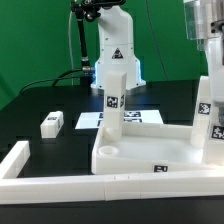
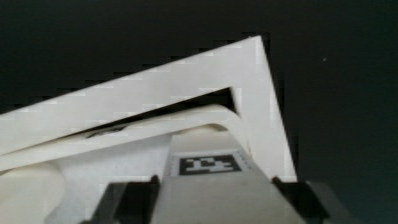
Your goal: Assemble desk
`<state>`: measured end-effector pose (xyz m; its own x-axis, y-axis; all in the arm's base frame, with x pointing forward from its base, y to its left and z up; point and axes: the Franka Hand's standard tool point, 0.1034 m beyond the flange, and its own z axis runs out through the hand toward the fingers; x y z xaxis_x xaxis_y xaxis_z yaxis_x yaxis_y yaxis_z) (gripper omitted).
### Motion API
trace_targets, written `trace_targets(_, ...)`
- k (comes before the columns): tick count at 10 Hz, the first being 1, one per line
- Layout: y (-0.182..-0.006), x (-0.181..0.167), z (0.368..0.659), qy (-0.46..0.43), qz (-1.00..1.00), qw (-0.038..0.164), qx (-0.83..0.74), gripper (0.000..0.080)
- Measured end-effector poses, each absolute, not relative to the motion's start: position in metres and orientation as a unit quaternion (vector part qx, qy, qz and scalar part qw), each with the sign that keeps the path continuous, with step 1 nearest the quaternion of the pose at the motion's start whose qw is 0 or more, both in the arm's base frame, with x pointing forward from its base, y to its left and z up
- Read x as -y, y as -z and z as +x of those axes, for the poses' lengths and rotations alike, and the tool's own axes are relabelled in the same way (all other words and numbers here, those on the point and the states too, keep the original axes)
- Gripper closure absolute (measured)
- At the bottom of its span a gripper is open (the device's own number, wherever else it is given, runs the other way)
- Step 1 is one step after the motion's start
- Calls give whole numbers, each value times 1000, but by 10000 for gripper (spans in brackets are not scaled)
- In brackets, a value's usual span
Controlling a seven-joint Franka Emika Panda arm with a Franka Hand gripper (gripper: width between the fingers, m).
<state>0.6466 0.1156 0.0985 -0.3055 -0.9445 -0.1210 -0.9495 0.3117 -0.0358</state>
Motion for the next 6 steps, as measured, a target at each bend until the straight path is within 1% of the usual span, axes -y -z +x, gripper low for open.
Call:
trace_targets(1, -99, -114, 647, -19, -579, 59, -813, 506)
trace_targets(2, -98, -113, 647, -19, -583, 59, -810, 426)
trace_targets(3, -98, -114, 647, -19, -583, 59, -810, 426)
trace_targets(4, -98, -114, 647, -19, -584, 59, -809, 290)
trace_targets(5, -99, -114, 647, -19, -586, 60, -808, 179)
trace_targets(6, -116, -114, 652, -14, -601, 72, -796, 158)
